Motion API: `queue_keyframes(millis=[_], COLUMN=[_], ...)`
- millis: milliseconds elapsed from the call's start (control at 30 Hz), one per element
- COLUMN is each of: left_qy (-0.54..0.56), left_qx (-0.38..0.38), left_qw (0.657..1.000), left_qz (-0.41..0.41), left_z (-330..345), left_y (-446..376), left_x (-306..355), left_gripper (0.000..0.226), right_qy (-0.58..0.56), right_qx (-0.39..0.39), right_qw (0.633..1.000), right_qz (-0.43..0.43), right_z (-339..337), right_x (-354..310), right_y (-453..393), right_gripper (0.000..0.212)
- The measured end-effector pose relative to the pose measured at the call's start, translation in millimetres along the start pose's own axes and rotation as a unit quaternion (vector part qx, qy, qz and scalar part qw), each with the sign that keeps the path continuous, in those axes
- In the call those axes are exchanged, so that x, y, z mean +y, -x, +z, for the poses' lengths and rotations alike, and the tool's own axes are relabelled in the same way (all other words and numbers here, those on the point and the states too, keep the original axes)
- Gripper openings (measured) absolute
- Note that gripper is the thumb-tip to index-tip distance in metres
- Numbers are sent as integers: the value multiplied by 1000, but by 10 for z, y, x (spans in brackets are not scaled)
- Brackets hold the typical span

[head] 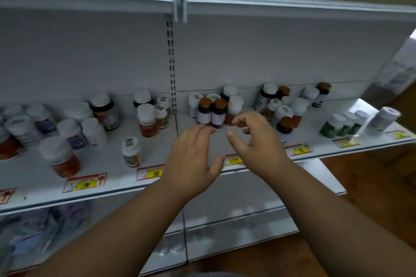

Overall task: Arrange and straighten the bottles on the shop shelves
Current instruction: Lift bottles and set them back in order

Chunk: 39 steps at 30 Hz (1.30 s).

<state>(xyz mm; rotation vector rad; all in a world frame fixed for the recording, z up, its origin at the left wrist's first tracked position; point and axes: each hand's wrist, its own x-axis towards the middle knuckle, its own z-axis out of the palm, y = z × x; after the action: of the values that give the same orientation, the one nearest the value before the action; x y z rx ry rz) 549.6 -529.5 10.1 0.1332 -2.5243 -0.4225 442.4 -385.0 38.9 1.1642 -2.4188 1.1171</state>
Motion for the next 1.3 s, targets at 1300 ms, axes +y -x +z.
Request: queue_keyframes(millis=[1300], left_qy=[-3], left_qx=[46], left_qw=[990], left_qz=[-132], left_z=[1956], left_y=[-1829], left_x=[2093], left_gripper=[51], right_qy=[-58], right_qx=[-147], right_qw=[987], right_qz=[24], right_z=[-1351], right_x=[3144], right_y=[-974], right_gripper=[48])
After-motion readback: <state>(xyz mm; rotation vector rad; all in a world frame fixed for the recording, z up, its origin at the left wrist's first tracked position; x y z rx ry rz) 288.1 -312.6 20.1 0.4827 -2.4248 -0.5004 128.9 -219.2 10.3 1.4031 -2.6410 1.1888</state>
